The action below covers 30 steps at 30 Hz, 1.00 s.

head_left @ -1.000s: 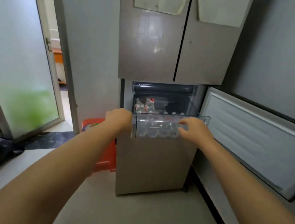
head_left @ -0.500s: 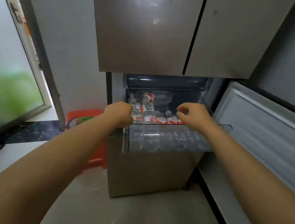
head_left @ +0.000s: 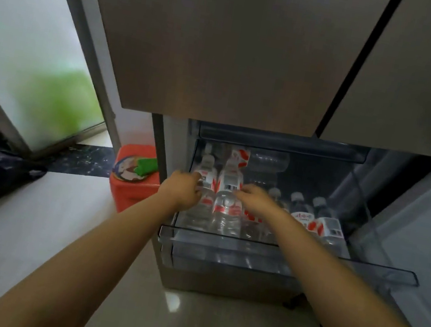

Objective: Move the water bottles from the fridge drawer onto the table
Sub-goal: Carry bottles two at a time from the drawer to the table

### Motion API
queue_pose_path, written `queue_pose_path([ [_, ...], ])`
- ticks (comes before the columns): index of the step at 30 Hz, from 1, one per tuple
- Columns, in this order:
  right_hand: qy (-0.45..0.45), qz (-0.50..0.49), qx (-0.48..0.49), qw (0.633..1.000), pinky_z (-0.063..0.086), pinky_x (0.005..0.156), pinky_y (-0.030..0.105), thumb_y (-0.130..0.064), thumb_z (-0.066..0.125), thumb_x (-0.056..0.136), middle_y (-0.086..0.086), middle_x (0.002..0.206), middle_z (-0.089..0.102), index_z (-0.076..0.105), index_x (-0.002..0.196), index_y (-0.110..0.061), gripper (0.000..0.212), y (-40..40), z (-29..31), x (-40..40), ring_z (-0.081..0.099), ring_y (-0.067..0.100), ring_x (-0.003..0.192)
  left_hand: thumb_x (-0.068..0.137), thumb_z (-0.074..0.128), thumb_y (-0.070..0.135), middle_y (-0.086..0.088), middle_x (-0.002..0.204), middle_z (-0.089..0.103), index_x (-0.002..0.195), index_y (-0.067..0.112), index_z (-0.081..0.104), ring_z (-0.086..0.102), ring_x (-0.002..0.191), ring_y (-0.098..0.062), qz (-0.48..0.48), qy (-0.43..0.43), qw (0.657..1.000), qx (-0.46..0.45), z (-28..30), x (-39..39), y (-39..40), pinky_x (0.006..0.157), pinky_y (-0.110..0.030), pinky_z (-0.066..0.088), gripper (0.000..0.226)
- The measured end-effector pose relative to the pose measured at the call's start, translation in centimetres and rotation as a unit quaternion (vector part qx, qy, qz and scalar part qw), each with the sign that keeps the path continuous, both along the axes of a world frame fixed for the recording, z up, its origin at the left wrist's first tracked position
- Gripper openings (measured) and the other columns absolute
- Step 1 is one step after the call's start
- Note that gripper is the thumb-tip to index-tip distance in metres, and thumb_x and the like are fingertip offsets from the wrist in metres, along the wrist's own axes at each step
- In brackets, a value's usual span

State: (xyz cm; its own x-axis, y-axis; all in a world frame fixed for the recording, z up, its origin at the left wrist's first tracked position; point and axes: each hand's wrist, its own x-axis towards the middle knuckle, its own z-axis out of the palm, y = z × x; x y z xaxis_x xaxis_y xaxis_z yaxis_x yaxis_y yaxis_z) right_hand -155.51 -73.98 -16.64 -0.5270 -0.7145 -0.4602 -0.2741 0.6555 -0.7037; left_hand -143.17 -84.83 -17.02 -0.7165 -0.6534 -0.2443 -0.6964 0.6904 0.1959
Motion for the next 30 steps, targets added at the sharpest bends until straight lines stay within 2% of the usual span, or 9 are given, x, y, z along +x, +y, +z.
queue_pose_path([
  [2,-0.056,-0.043,-0.020,0.997,0.045,0.091,0.033,-0.032,0.047,0.093,0.015,0.126,0.055,0.049,0.126,-0.006,0.042,-1.7,-0.9,-1.2,0.056,0.029,0.113,0.096,0.043,0.023,-0.015,0.134,0.052,0.136,0.011,0.042,0.039,0.129,-0.031,0.005,0.013,1.000,-0.014,-0.8,-0.6,-0.7,0.102,-0.037,0.040,0.042],
  [7,-0.153,-0.122,-0.050,0.979,0.049,0.098,0.046,-0.056,0.059,0.074,0.017,0.119,0.063,0.052,0.123,-0.008,0.069,-5.2,-4.7,-4.2,0.063,0.032,0.106,0.096,0.041,0.030,-0.006,0.139,0.048,0.135,0.016,0.042,0.031,0.133,-0.028,0.030,0.018,0.999,-0.037,-2.3,-1.5,-1.7,0.103,-0.036,0.035,0.041],
  [11,-0.163,-0.104,-0.040,0.980,0.045,0.092,0.035,-0.049,0.041,0.092,0.014,0.115,0.062,0.049,0.125,-0.009,0.053,-6.4,-3.4,-3.7,0.059,0.030,0.108,0.099,0.033,0.037,-0.004,0.152,0.032,0.148,0.018,0.019,0.020,0.142,-0.026,0.038,-0.001,0.998,-0.051,-2.7,-2.5,-2.1,0.108,-0.039,0.028,0.055],
  [14,-0.173,-0.104,-0.043,0.978,0.050,0.094,0.039,-0.047,0.050,0.088,0.009,0.091,0.067,0.056,0.109,-0.010,0.042,-6.7,-4.3,-4.2,0.064,0.025,0.089,0.099,0.029,0.038,-0.006,0.151,0.032,0.149,0.014,0.016,0.026,0.137,-0.027,0.033,-0.034,0.996,-0.082,-2.9,-3.6,-2.2,0.105,-0.037,0.028,0.057],
  [16,-0.185,-0.110,-0.048,0.975,0.052,0.084,0.038,-0.043,0.054,0.087,0.004,0.077,0.064,0.058,0.095,-0.013,0.031,-6.4,-4.6,-4.7,0.063,0.021,0.075,0.098,0.030,0.039,-0.006,0.146,0.039,0.145,0.011,0.026,0.030,0.134,-0.027,0.041,-0.050,0.993,-0.101,-2.9,-4.3,-2.4,0.102,-0.038,0.029,0.055],
  [21,-0.185,-0.151,-0.051,0.970,0.047,0.057,0.026,-0.037,0.055,0.088,0.004,0.070,0.060,0.055,0.082,-0.013,0.025,-4.4,-4.3,-6.3,0.058,0.016,0.061,0.098,0.033,0.034,-0.012,0.131,0.053,0.124,0.006,0.052,0.039,0.127,-0.027,0.022,-0.065,0.989,-0.134,-2.3,-5.8,-2.7,0.099,-0.035,0.034,0.042],
  [24,-0.211,-0.173,-0.069,0.960,0.048,0.057,0.026,-0.034,0.057,0.087,0.007,0.069,0.060,0.058,0.086,-0.012,0.023,-3.0,-4.0,-7.3,0.058,0.019,0.060,0.099,0.037,0.030,-0.015,0.127,0.056,0.122,0.004,0.051,0.053,0.116,-0.029,0.022,-0.068,0.994,-0.086,-2.1,-7.4,-2.9,0.091,-0.033,0.043,0.038],
  [27,-0.250,-0.201,-0.105,0.941,0.046,0.057,0.025,-0.025,0.053,0.089,0.006,0.067,0.056,0.055,0.074,-0.014,0.019,-1.6,-3.5,-7.9,0.054,0.018,0.060,0.098,0.041,0.030,-0.015,0.121,0.059,0.122,0.004,0.050,0.059,0.109,-0.027,0.077,-0.041,0.996,-0.015,-2.5,-8.9,-3.2,0.078,-0.029,0.043,0.037],
  [30,-0.301,-0.232,-0.163,0.910,0.047,0.064,0.031,-0.015,0.048,0.090,0.003,0.064,0.063,0.056,0.072,-0.016,0.019,-0.3,-3.8,-8.8,0.060,0.018,0.060,0.094,0.050,0.030,-0.015,0.120,0.059,0.121,0.005,0.052,0.060,0.106,-0.026,0.147,0.010,0.988,0.056,-3.2,-9.9,-3.5,0.080,-0.029,0.045,0.036],
])
